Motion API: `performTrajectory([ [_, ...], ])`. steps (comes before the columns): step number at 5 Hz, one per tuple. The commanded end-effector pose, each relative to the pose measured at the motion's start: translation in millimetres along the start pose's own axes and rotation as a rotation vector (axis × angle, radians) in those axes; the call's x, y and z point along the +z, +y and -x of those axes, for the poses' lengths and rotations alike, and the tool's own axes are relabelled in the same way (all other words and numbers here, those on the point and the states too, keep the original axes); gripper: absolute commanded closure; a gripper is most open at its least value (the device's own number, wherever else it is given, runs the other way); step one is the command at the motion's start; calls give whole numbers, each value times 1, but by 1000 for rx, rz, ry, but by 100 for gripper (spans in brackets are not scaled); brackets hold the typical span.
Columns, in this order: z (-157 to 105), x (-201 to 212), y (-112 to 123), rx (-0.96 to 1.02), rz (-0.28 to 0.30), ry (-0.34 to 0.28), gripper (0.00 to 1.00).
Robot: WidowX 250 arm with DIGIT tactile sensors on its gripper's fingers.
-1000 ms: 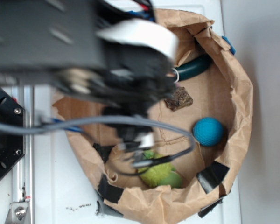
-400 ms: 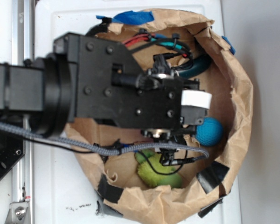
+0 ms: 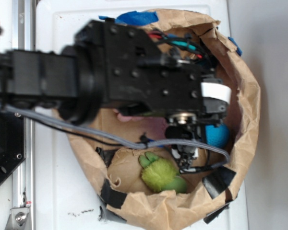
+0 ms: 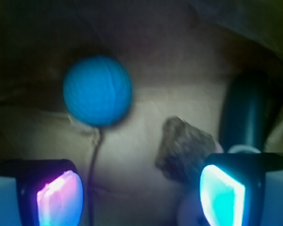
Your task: Grab the blue ball.
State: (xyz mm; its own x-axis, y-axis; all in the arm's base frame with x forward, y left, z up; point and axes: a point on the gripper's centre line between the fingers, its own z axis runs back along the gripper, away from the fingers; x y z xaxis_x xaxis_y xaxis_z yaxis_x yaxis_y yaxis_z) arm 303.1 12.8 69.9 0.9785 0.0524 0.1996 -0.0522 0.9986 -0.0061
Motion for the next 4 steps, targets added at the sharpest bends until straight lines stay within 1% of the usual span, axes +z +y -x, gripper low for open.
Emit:
performTrajectory([
  [1, -23, 24, 2, 9, 101, -111, 0],
  [2, -26, 27, 1, 9, 126, -149, 0],
  [3, -31, 23, 2, 6, 147, -171, 0],
  [4, -35, 11, 0, 3, 138, -167, 0],
])
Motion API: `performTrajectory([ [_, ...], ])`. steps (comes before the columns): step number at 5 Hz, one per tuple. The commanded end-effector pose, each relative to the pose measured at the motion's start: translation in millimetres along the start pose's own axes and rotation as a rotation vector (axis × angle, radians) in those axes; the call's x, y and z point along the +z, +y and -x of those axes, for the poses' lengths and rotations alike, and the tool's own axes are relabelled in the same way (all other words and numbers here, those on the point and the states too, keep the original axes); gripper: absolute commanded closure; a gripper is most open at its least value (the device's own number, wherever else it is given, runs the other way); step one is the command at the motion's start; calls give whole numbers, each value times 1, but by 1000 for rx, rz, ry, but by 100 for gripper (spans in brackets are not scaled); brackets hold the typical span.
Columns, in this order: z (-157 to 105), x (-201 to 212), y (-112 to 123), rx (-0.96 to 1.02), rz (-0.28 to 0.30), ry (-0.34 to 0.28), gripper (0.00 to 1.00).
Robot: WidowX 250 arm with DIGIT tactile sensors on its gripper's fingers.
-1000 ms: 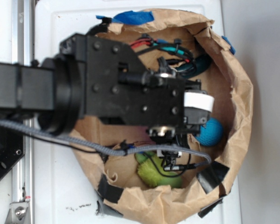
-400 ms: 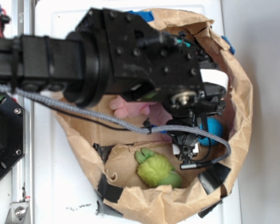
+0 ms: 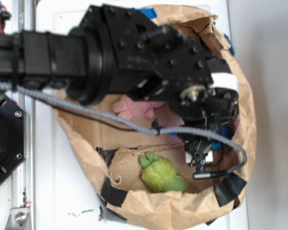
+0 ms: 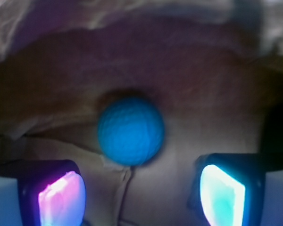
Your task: Grab the blue ball.
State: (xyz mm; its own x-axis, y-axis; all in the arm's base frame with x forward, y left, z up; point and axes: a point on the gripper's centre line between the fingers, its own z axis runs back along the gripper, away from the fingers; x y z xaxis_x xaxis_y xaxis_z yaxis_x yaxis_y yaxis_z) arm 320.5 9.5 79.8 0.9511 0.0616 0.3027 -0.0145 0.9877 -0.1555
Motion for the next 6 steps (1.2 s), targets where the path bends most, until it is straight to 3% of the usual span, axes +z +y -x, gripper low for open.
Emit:
performTrajectory([
  [1, -20, -8, 5, -3, -19, -56, 0],
  [2, -22, -17, 5, -3, -31, -50, 0],
  [4, -21, -23, -5, -15, 84, -33, 0],
  [6, -16, -8, -11, -23, 143, -33, 0],
])
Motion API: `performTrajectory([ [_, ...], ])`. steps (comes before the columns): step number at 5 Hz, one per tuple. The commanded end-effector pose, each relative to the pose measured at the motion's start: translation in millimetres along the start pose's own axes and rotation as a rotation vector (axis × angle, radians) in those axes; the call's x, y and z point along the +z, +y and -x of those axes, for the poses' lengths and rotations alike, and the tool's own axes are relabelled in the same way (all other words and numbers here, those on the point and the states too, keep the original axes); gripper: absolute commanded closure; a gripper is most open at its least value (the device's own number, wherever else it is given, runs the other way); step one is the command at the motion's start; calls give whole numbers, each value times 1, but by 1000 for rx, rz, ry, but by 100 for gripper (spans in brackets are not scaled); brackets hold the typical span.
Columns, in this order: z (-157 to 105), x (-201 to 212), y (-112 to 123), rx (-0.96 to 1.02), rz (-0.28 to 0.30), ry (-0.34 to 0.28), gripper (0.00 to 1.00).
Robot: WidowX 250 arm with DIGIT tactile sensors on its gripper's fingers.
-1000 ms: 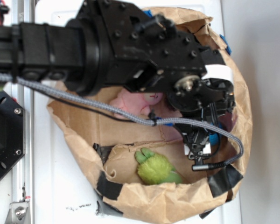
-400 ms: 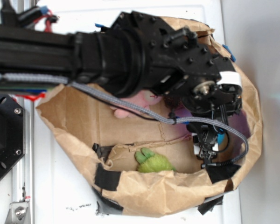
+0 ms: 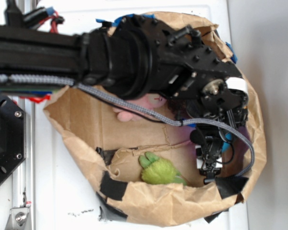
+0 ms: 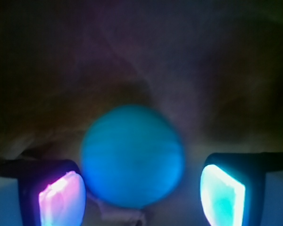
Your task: Grab the blue ball.
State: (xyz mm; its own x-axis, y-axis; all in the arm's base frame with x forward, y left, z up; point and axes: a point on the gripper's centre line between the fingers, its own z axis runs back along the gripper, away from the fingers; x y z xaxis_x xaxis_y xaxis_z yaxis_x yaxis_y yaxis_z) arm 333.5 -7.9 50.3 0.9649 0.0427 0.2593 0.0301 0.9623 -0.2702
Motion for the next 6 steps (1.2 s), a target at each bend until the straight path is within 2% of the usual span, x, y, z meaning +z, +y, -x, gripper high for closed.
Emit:
performTrajectory([
  [1, -11, 34, -5, -27, 20, -91, 0],
  [3, -20, 13, -2, -31, 35, -60, 0],
  [5, -32, -1, 3, -51, 4, -54, 0],
  [6, -37, -4, 15, -20, 7, -48, 100],
])
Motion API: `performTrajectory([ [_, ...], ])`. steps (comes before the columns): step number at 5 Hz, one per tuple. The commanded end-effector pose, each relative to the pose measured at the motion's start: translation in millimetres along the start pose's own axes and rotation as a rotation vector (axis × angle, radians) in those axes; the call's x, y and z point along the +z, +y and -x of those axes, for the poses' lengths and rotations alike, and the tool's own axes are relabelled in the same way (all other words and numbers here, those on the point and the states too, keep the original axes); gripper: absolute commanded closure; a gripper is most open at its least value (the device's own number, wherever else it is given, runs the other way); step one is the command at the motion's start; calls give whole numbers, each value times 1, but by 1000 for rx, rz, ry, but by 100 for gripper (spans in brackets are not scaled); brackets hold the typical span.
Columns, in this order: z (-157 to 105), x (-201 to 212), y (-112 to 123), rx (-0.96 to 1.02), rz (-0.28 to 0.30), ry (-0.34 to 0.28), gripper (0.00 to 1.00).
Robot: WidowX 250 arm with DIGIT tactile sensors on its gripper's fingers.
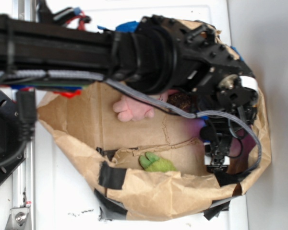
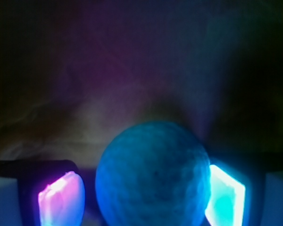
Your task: Grab the blue ball.
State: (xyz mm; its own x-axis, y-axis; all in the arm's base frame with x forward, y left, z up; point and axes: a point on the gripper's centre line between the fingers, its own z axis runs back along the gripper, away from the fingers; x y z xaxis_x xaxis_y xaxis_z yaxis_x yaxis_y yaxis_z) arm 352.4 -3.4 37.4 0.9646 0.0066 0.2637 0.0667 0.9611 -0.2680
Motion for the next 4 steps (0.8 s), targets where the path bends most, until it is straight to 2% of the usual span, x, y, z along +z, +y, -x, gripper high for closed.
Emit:
performTrajectory([
  [1, -23, 15, 10, 17, -14, -60, 100],
  [2, -17, 29, 12, 5, -18, -54, 100],
  [3, 0, 66, 7, 7, -86, -37, 100],
  [4, 21, 103, -1, 47, -186, 88, 100],
])
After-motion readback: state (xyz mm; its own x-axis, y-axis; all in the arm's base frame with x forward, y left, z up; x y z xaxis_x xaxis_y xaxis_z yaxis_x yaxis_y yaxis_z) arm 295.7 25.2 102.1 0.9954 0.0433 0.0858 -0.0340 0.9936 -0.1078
